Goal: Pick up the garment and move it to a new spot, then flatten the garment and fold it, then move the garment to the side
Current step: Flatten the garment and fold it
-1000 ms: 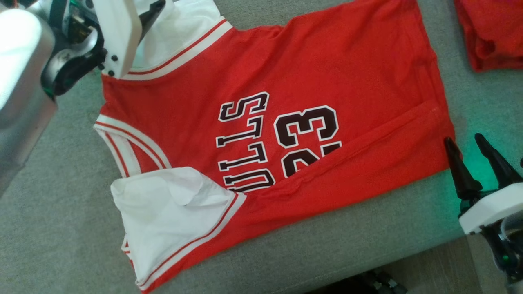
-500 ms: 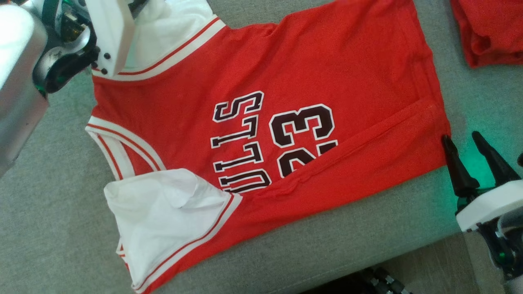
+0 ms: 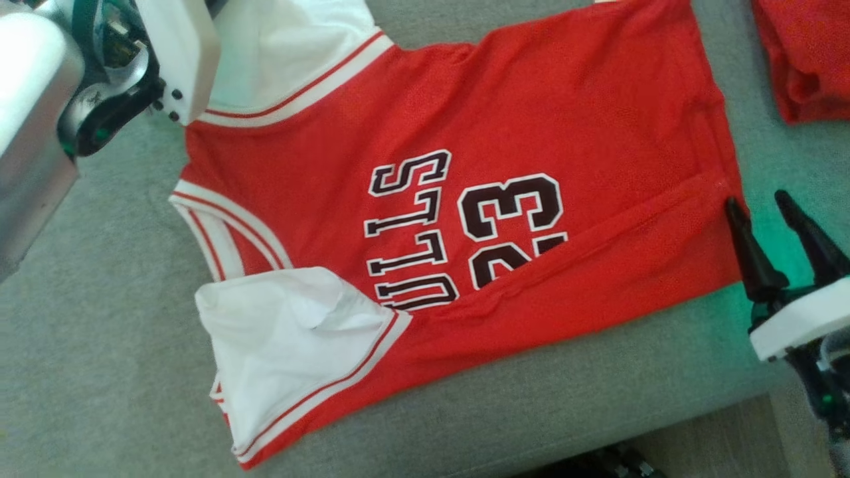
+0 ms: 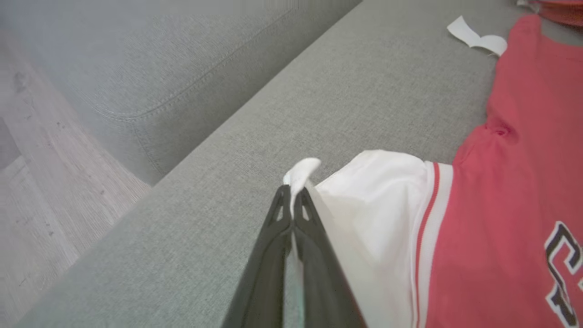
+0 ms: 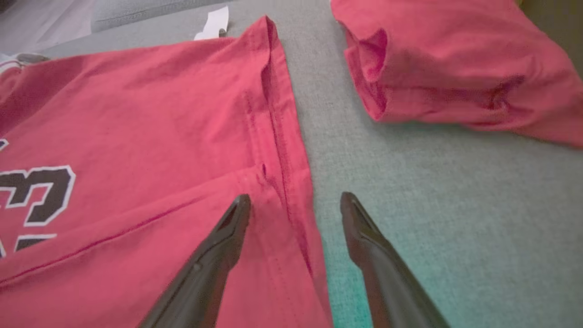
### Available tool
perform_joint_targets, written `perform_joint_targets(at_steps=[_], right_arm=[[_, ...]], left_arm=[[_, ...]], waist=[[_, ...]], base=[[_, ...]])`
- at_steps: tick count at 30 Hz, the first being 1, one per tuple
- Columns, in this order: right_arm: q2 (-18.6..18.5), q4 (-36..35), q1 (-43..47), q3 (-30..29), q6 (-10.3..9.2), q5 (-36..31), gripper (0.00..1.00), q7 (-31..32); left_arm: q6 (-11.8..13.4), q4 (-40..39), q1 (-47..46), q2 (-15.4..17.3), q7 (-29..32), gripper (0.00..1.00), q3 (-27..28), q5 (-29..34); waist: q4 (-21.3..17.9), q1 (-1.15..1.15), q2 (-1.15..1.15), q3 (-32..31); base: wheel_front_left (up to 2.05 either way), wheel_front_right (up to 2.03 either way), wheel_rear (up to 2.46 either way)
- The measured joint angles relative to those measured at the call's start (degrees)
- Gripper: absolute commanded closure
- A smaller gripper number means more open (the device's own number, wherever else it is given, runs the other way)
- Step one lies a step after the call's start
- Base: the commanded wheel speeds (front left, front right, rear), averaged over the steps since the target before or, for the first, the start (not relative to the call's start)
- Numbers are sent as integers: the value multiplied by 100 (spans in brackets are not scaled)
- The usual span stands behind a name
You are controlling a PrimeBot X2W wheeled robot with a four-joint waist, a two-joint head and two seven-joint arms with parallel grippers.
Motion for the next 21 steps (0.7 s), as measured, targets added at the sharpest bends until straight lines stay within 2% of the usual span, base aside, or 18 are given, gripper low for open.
perform_joint_targets(at_steps=[5, 7, 10, 16, 21], right_arm=[[-209, -177, -314, 78, 0, 43, 0, 225], [-397, -244, -725, 204, 0, 82, 0, 490], [-469, -207, -1123, 324, 0, 280, 0, 804], [-616, 316, -1934, 604, 0, 533, 0, 1274], [-689, 1026, -2652, 715, 0, 512, 0, 1472]], left_arm=[[0, 3, -5, 7, -408, 100, -30, -118], [0, 32, -5, 4, -693, 100, -56, -175], [-1, 148, -5, -14, -922, 100, -55, -219], [-1, 302, -7, -201, -1269, 100, -73, -272], [-1, 314, -37, -283, -1471, 100, -235, -272]], waist=[[177, 0, 0, -65], [332, 0, 0, -109], [483, 0, 0, -145], [764, 0, 0, -135], [959, 0, 0, -33]], base=[[0, 0, 0], [0, 0, 0], [0, 0, 0], [0, 0, 0], [0, 0, 0]])
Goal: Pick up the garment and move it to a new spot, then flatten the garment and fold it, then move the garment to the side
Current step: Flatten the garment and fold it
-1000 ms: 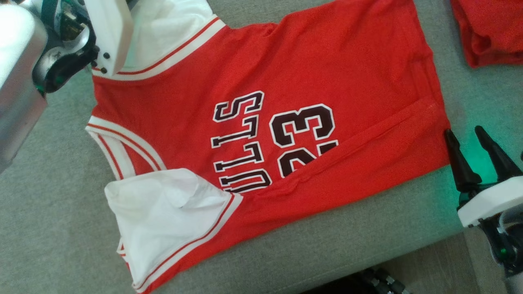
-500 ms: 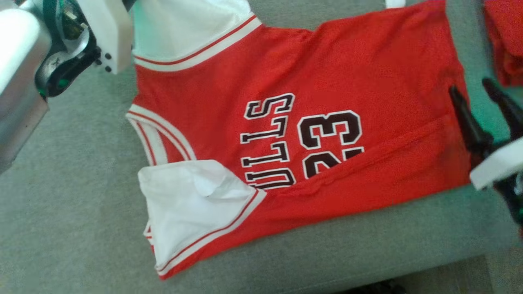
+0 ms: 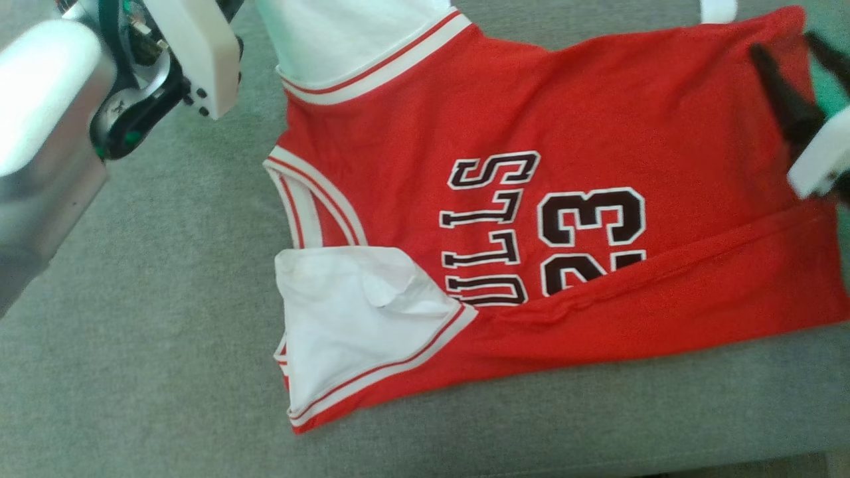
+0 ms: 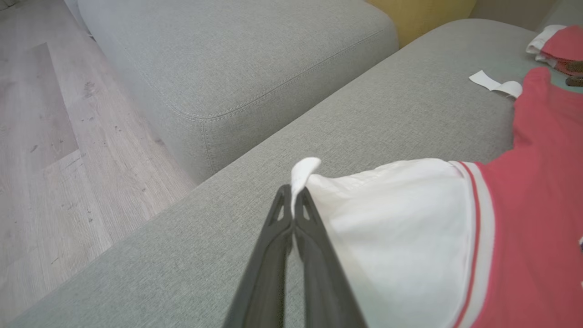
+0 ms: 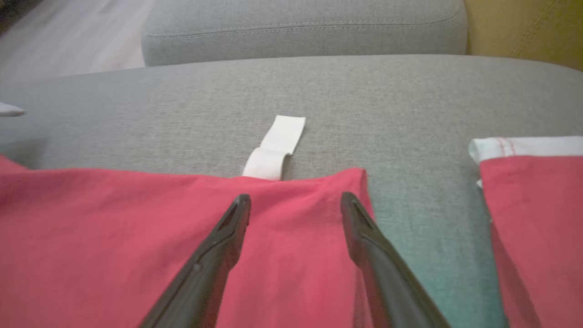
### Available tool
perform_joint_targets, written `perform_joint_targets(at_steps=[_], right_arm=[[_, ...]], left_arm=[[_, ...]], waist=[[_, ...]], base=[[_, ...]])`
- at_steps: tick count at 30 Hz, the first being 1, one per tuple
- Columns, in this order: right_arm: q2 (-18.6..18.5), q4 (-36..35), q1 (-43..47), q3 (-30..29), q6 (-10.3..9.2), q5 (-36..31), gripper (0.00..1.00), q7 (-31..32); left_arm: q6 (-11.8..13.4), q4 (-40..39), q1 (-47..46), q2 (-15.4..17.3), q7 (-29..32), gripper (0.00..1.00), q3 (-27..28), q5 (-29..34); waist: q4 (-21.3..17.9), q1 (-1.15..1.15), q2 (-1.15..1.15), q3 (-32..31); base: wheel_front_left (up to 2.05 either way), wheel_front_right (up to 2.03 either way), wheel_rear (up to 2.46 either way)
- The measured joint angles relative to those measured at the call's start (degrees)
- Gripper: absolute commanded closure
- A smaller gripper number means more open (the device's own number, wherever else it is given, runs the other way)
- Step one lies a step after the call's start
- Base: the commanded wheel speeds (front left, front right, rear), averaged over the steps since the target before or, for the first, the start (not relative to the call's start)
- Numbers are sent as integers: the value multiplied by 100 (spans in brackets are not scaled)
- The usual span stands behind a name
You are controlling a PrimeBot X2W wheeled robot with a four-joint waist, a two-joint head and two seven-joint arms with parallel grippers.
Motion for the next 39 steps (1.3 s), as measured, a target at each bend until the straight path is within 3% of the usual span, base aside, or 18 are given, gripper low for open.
perform_joint_targets(at_steps=[14, 17, 19, 21, 22, 31, 39], right_arm=[[2, 1336, -969, 51, 0, -374, 0, 124], [19, 1451, -1106, 112, 0, -374, 23, 63], [22, 1519, -1196, 179, 0, -374, 56, -4], [25, 1570, -1250, 238, 0, -372, 75, -30], [25, 1604, -1276, 259, 0, -368, 100, -69], [20, 1744, -1446, 270, 0, -379, 100, -499], [16, 1773, -1868, -46, 0, -421, 100, -1045]], left_arm=[[0, 164, -346, -74, -229, 100, -408, -204], [0, 193, -448, -75, -241, 100, -520, -227], [0, 227, -456, -77, -279, 100, -548, -264], [0, 258, -456, -77, -287, 100, -588, -272], [0, 269, -456, -76, -310, 100, -612, -313], [0, 443, -627, -65, -751, 100, -776, -188], [53, 925, -837, -107, -1759, 100, -649, 58]], waist=[[233, 0, 0, 218], [246, 0, 0, 254], [253, 0, 0, 270], [255, 0, 0, 273], [254, 0, 0, 274], [209, 0, 0, 290], [179, 0, 0, 224]], base=[[0, 0, 0], [0, 0, 0], [0, 0, 0], [0, 0, 0], [0, 0, 0], [0, 0, 0], [0, 0, 0]])
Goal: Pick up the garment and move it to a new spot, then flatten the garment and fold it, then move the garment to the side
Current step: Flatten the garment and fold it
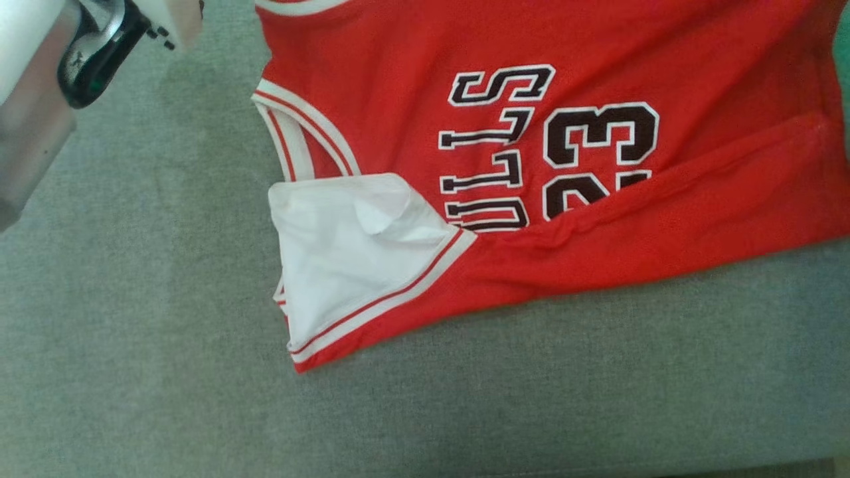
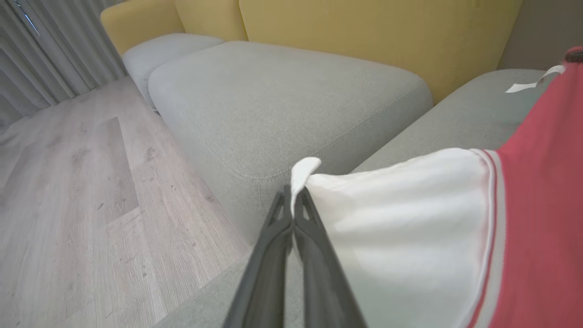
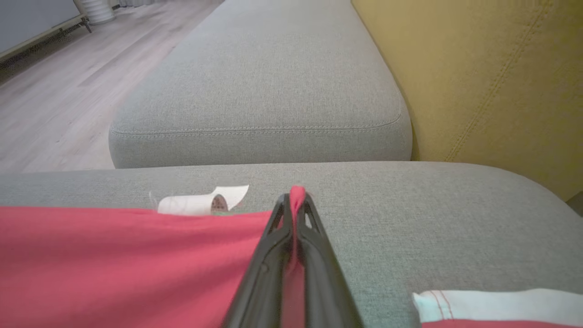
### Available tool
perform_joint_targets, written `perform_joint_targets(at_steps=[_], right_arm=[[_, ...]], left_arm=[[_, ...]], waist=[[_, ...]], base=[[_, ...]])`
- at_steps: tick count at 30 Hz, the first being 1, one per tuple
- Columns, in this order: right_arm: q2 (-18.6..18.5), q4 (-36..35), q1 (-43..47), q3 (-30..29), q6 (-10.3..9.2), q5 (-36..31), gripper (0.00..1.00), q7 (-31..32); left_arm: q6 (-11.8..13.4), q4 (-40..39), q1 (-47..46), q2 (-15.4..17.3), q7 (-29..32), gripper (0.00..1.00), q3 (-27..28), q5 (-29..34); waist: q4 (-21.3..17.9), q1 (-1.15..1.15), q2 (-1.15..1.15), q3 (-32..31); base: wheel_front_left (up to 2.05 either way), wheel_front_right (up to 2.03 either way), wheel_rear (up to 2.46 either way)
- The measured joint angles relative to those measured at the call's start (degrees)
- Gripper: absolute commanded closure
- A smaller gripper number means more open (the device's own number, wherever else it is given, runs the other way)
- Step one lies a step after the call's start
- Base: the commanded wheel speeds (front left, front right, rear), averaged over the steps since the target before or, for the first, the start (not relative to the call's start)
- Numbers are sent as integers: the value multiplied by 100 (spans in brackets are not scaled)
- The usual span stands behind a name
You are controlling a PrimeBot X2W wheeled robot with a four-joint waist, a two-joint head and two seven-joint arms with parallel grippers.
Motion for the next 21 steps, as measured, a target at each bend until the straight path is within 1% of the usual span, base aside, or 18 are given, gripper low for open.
perform_joint_targets(at_steps=[6, 11, 15, 21], right_arm=[[-2, -44, 240, -85, 0, 60, 100, -140], [-4, -80, 785, -193, 0, 140, 100, -212], [-14, -222, 1177, -359, 0, 169, 100, -289], [-34, -548, 1927, -683, 0, 212, 100, -337]], left_arm=[[-1, -13, 130, -100, -420, 100, 34, -65], [41, -323, 758, -11, -599, 100, -65, -70], [258, -746, 1279, 171, -714, 100, -121, -109], [665, -1536, 1933, 460, -813, 100, -257, -115]], waist=[[61, 0, 0, -183], [157, 0, 0, -356], [255, 0, 0, -496], [393, -1, 0, -727]], base=[[0, 0, 0], [0, 0, 0], [0, 0, 0], [0, 0, 0]])
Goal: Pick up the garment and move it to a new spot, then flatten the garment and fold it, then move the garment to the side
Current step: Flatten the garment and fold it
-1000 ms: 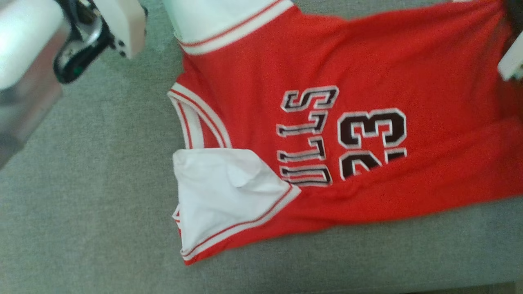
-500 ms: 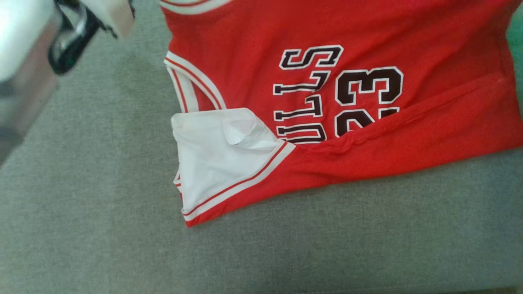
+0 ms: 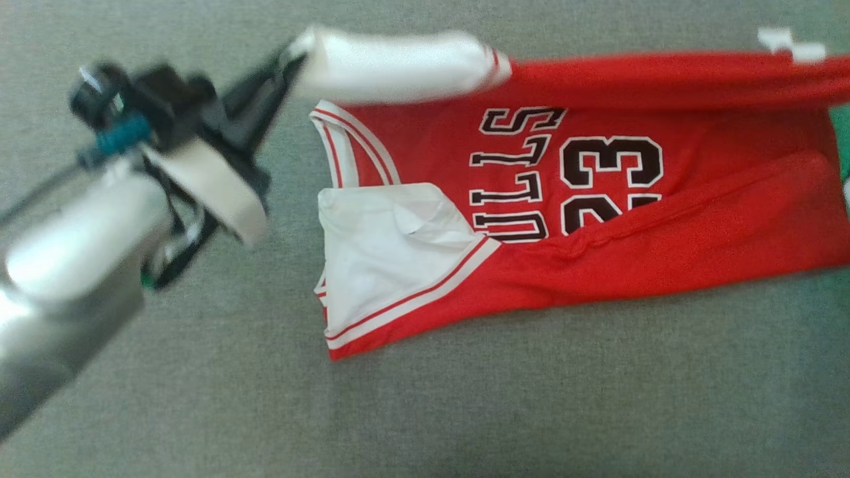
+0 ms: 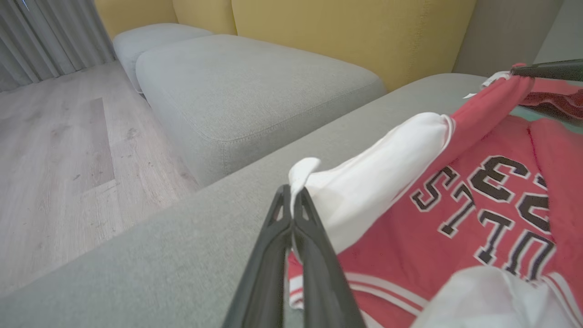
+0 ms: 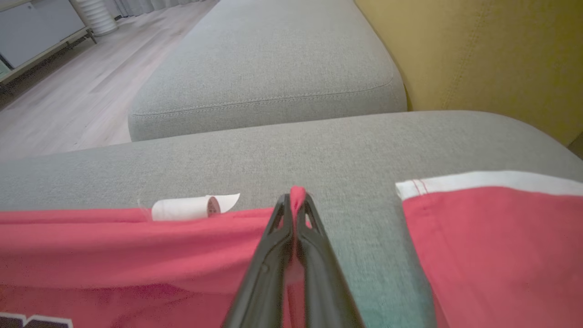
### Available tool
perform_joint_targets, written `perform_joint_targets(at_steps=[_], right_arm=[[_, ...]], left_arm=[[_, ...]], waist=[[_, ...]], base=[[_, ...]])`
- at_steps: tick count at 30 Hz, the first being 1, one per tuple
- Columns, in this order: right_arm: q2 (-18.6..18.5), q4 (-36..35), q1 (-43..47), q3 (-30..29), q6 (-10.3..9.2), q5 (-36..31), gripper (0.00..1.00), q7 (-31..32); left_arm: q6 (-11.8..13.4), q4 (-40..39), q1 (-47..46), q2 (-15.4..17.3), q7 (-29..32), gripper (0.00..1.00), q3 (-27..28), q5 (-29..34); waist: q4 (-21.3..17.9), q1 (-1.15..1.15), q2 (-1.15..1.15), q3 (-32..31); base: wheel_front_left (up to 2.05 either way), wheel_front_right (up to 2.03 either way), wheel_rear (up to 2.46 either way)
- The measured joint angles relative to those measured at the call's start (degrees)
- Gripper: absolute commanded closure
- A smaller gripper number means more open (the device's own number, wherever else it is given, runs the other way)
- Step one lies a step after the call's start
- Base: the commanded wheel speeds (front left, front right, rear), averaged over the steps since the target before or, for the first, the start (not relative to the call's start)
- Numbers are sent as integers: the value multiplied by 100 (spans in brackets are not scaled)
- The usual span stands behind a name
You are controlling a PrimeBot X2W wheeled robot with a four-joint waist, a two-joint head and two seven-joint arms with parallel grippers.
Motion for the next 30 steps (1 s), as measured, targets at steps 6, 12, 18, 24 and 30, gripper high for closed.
perform_joint_targets(at_steps=[6, 12, 18, 24, 30], right_arm=[[34, -472, 834, -400, 0, -1, 100, 16], [304, -832, 1510, -713, 0, -75, 100, 208], [642, -945, 1677, -1015, 0, -314, 0, 218], [1023, -1156, 2171, -1489, 0, -534, 0, -14], [1610, -1336, 2803, -1864, 0, -590, 0, -118]], left_arm=[[328, -656, 787, 210, -48, 100, -154, 1], [454, -824, 1455, 203, -93, 100, -190, -103], [530, -612, 1800, -209, -240, 73, -149, -356], [945, -548, 2313, -530, -335, 0, 309, -147], [1738, -1014, 3528, -1022, -348, 0, 1868, 1033]], waist=[[101, 0, 0, -218], [147, -1, 0, -306], [172, 1, 0, -346], [185, 1, 0, -508], [232, 0, 0, -740]], base=[[0, 0, 0], [0, 0, 0], [0, 0, 0], [0, 0, 0], [0, 0, 0]])
